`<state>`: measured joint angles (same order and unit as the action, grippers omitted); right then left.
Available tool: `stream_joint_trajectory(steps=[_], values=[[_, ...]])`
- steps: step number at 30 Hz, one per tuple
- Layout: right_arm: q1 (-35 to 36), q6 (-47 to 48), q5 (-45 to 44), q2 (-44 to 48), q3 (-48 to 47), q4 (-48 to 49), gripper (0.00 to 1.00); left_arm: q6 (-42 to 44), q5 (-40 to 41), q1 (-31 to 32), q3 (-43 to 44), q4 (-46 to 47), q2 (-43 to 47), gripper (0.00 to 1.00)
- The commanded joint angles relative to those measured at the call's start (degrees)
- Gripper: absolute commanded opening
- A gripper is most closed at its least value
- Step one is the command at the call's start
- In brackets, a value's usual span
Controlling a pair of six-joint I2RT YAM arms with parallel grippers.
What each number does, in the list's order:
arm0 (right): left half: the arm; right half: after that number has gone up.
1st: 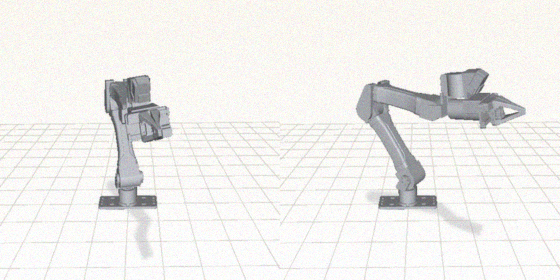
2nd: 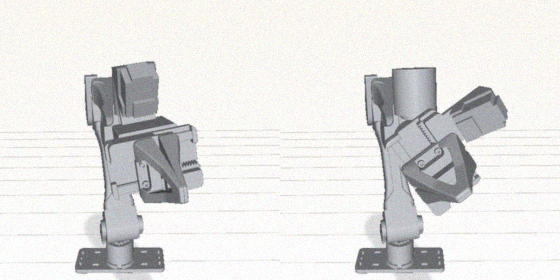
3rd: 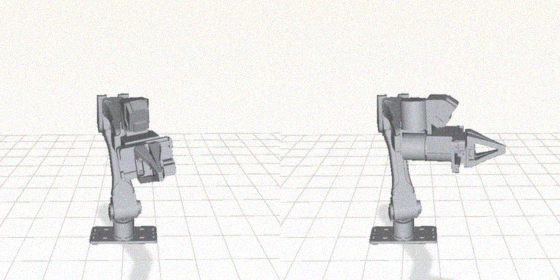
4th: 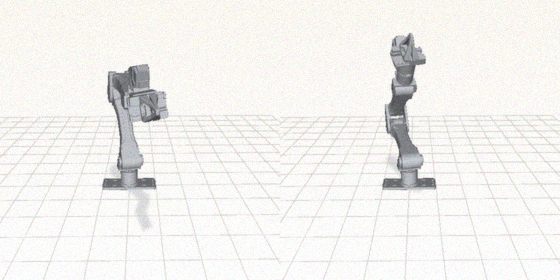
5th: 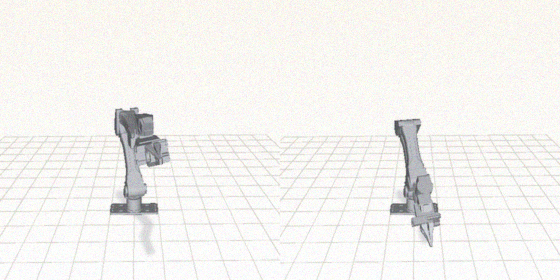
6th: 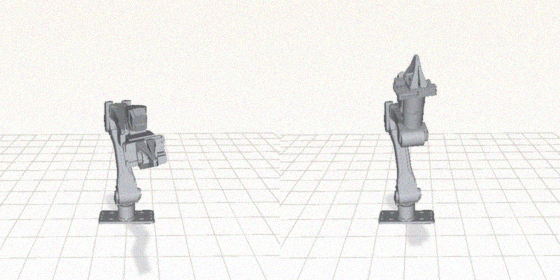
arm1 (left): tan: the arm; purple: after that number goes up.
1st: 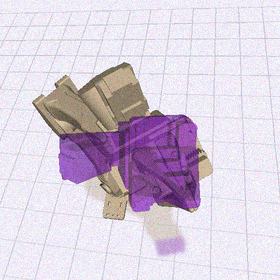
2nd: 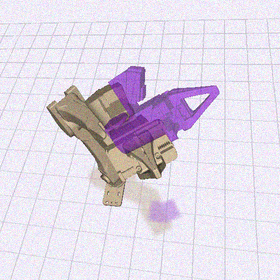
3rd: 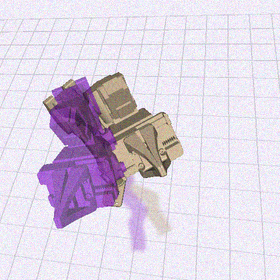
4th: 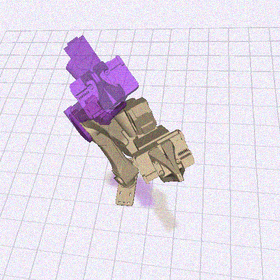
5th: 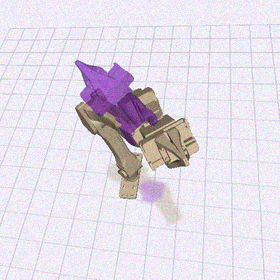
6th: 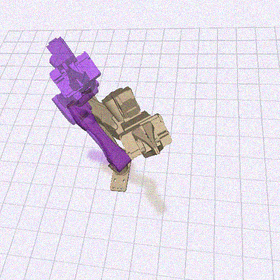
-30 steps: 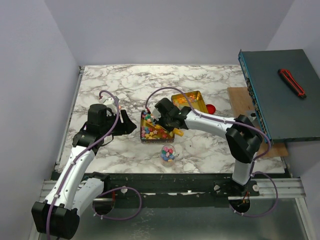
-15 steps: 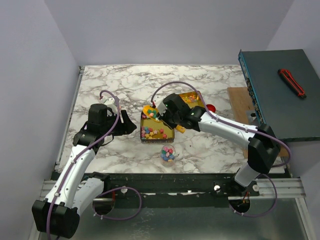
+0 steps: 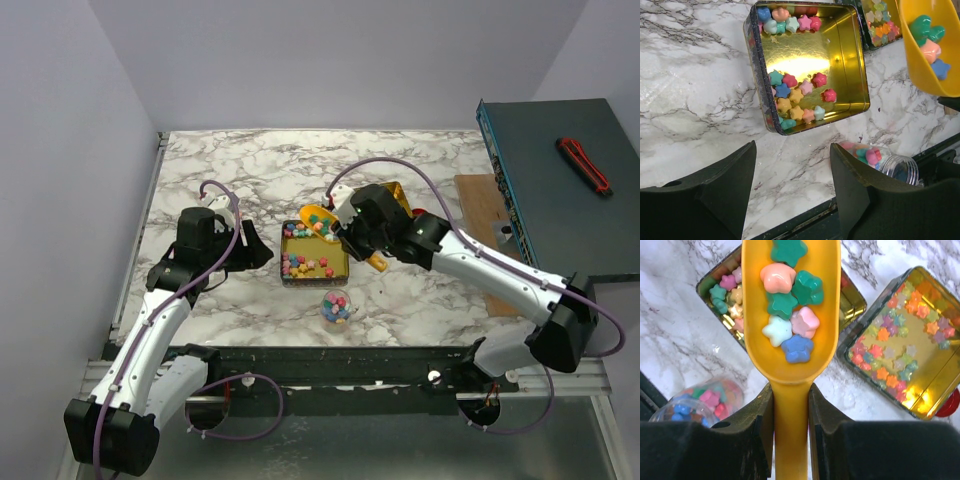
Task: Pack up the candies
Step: Place the fake candies in the packing bottle.
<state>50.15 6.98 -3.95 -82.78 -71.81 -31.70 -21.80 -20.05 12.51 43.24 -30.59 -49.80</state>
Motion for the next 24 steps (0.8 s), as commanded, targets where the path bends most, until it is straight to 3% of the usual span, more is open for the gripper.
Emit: stream_joint_trajectory(steps=[1,11,24], values=[[0.49,-4.46,-0.68,4.35,-0.58,-5.24,0.01,0.71,0.32,0.23,0.45,-0.57,0.21,0.63],[6.94,-13.58,-6.58,10.04,-3.64,-13.06,0.01,0.62,0.3,0.24,0.35,-0.6,0.97,0.63],[18.92,-27.65,-14.19,10.14,-9.83,-27.05,0.01,0.51,-0.23,0.27,0.17,-0.59,1.81,0.63]])
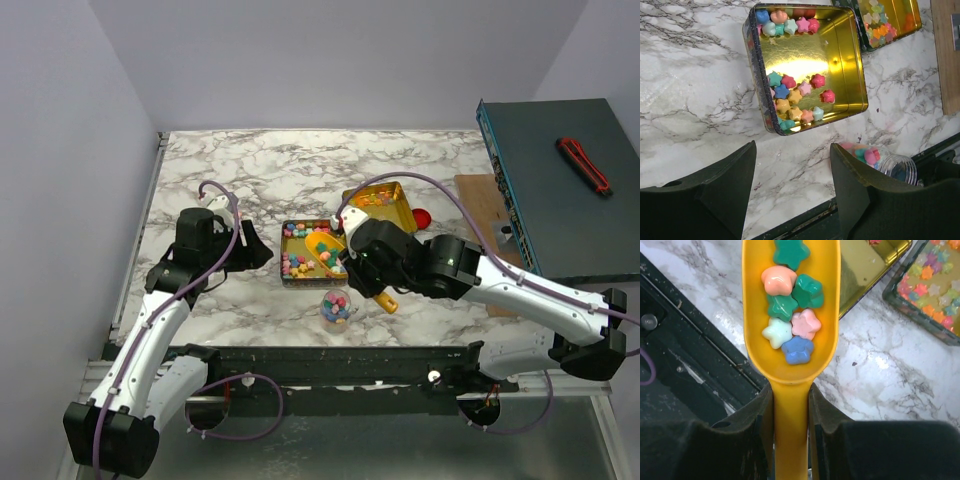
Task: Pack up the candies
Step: Place the fake candies in the packing bottle.
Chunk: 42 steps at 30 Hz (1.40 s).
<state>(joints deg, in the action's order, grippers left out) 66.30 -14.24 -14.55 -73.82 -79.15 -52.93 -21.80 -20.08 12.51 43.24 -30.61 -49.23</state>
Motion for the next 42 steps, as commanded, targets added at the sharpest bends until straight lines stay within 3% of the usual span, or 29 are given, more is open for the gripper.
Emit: stream_joint_trajectory(steps=[1,19,30,42], values=[[3.53,-7.33,-3.68,1.23,-2.61,-6.71,0.01,0.46,-0.14,0.24,0.17,-0.55,1.33,0.63],[16.15,-22.41,-3.15,0.57,-3.96,-22.31,0.01,0.18,-1.02,0.24,-0.08,-0.49,2.8,0.63],[18.46,-25.85,0.28,-1.93,-4.99,-28.22,0.01,0.18,-1.44,0.23,-0.27,-0.5,4.0,0.63],[18.46,-26.1,2.07,-3.83,-5.35,-28.39,0.01,-0.08,-2.68,0.23,-0.26,-0.23,4.32,0.63]])
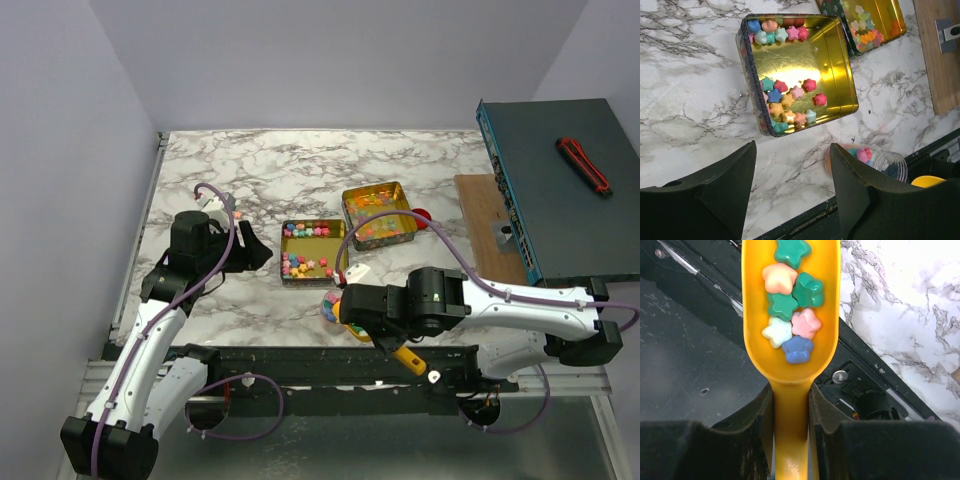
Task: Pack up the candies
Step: Place the fake candies in the packing bottle.
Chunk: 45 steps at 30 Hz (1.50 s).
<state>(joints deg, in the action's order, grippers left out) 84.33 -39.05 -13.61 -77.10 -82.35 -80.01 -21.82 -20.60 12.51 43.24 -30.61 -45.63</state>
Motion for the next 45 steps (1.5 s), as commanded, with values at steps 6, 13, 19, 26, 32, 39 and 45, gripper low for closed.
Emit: stream_joint_trajectory(steps=[6,13,19,26,32,39,45], values=[[0.47,-1.03,2.16,-2.03,-3.29,-1.3,0.01,-0.23,-2.6,0.25,-0.27,-0.15,1.11,0.63],[-0.37,-1.6,3.45,-2.97,-4.28,-1.38,0.01,-0.41,-3.19,0.31,-0.18,-0.07,1.42,0.63],[-2.23,-1.56,4.85,-3.8,-4.32,-1.35,0.0,-0.5,-3.92,0.25,-0.25,-0.02,1.9,0.63],[-4.89,-0.99,7.55,-4.02,-3.3,-1.29,0.01,-0.59,-4.26,0.23,-0.35,0.08,2.55,0.63],[-7.62,0.1,9.93,-4.48,-3.25,-1.29,0.01,-0.68,-4.73,0.26,-0.35,0.05,2.74,0.63],[-9.82,2.36,13.17,-5.14,-3.01,-1.27,0.01,-0.68,-4.93,0.34,-0.35,0.06,3.02,0.63],[-11.71,3.13,17.21,-4.97,-3.48,-1.34,0.01,-0.68,-4.99,0.74,-0.35,0.03,2.91,0.63]])
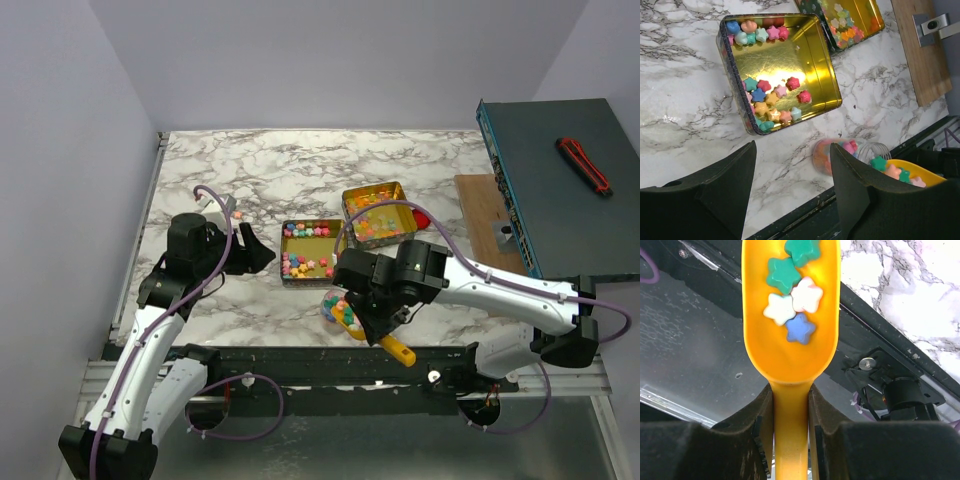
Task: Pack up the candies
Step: Place the fake candies in the packing bottle.
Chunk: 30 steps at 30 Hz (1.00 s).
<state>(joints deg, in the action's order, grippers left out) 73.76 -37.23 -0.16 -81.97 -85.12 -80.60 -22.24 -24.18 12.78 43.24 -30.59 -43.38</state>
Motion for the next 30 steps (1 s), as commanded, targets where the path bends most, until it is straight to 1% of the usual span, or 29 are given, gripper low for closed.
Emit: stream_joint_trajectory(steps=[1,16,30], values=[[-1.53,1.41,4.28,0.03,-0.58,-0.7,0.01,-0.26,-1.39,0.62,-0.35,0.0,0.62,0.63],[-5.77,3.69,12.01,0.67,-0.13,-0.66,0.01,-0.17,-1.49,1.5,-0.27,-0.06,0.23,0.63],[-11.98,6.97,19.99,0.28,0.81,-0.75,0.01,-0.11,-1.48,2.15,-0.17,-0.05,-0.39,0.63]])
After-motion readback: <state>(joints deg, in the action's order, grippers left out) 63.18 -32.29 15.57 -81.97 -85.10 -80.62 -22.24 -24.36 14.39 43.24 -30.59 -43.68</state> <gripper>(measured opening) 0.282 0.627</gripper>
